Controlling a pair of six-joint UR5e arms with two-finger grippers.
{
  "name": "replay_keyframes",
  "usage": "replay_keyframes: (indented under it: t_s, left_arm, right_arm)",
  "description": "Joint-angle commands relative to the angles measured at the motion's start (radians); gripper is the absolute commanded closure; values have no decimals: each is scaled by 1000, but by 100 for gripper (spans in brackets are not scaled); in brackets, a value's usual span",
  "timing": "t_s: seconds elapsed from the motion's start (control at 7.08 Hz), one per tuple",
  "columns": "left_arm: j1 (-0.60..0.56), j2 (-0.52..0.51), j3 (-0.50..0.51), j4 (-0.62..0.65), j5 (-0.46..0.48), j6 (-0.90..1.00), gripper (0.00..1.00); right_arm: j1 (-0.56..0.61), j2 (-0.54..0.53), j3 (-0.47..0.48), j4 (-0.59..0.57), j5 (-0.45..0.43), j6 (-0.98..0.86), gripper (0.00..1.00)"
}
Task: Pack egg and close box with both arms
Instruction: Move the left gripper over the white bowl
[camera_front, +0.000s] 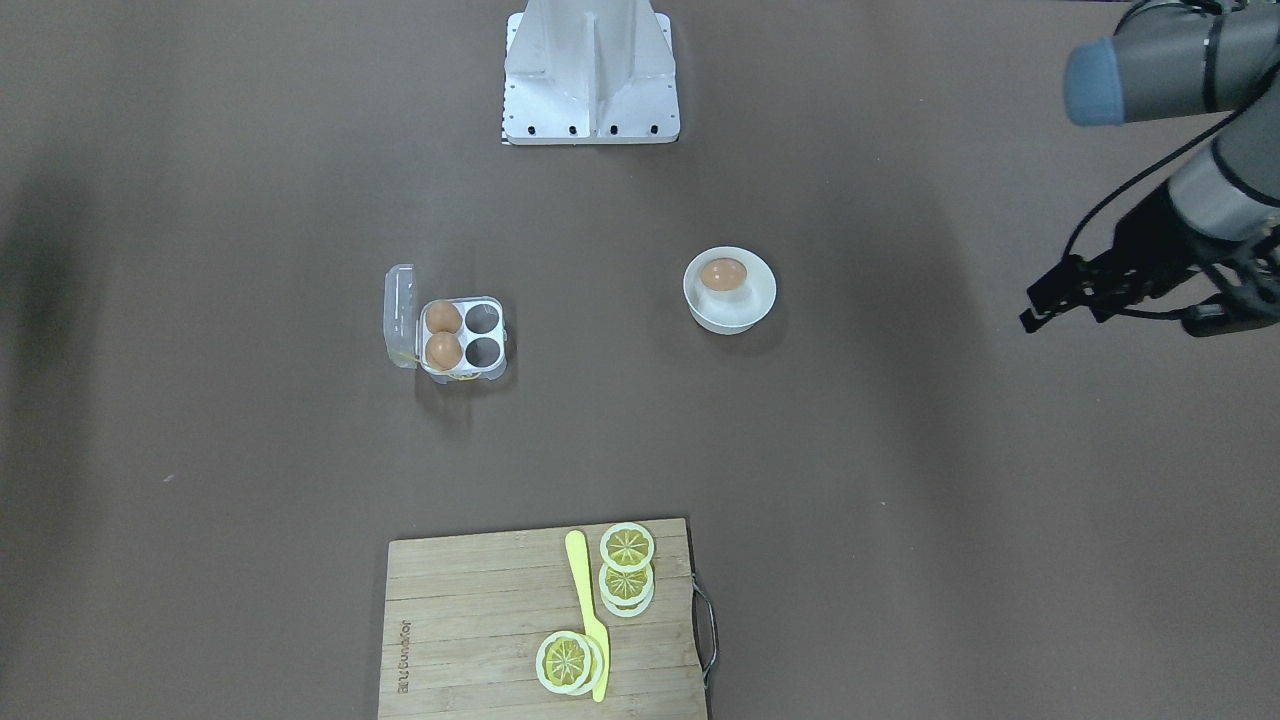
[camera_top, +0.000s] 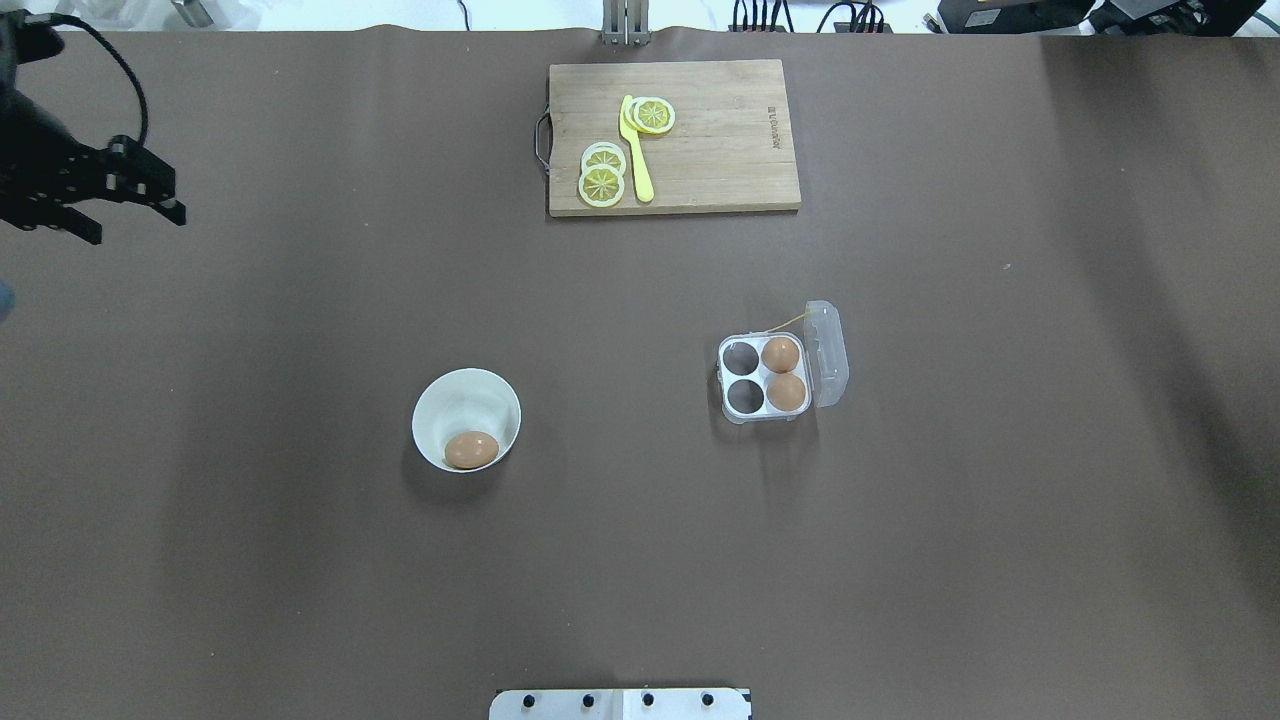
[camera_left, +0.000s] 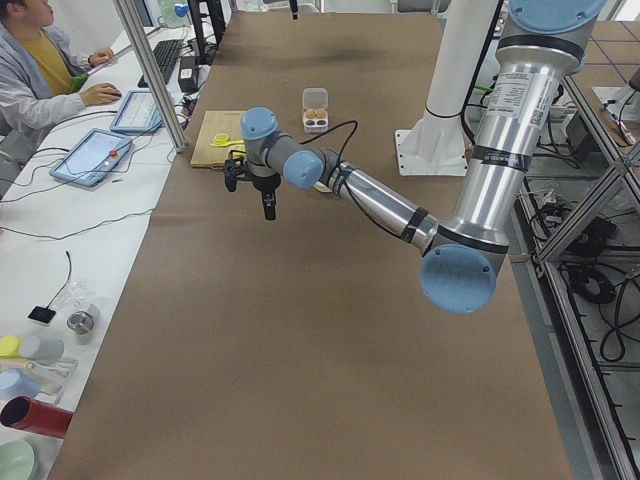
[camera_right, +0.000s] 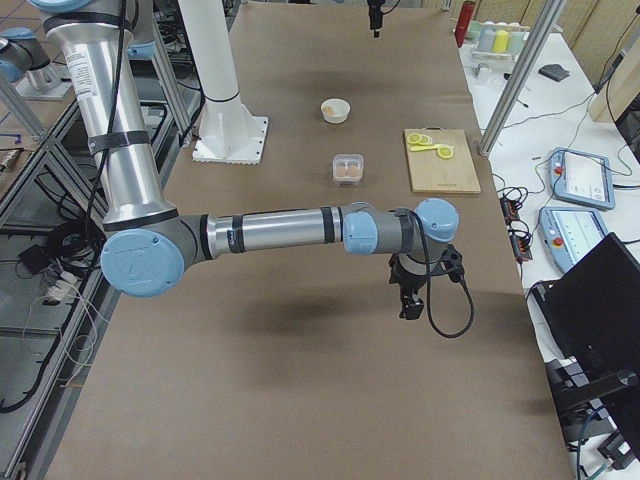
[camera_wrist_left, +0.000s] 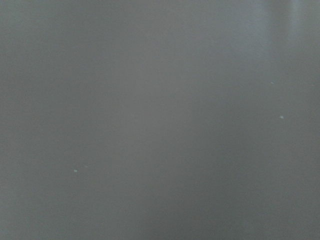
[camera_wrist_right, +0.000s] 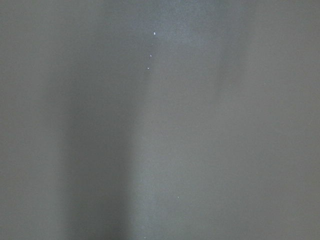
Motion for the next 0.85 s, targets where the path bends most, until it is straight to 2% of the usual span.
replay_keyframes:
  t_s: [0.0,0.28,0.42,0.56,0.71]
  left_arm:
    - [134,-94,-6,7,18,-402,3]
    - [240,-148,1,7,42,-653,3]
    - [293,-203,18,10,118,-801,3]
    - [346,-232,30,33,133,-903,3]
    - [352,-255,32,74,153,-975,8]
  right_arm:
    - [-9,0,3,0,0,1,0]
    - [-10,5,6,0,0,2,0]
    - [-10,6,8,0,0,2,0]
    - [-10,5,8,0,0,2,0]
    - [-10,6,8,0,0,2,0]
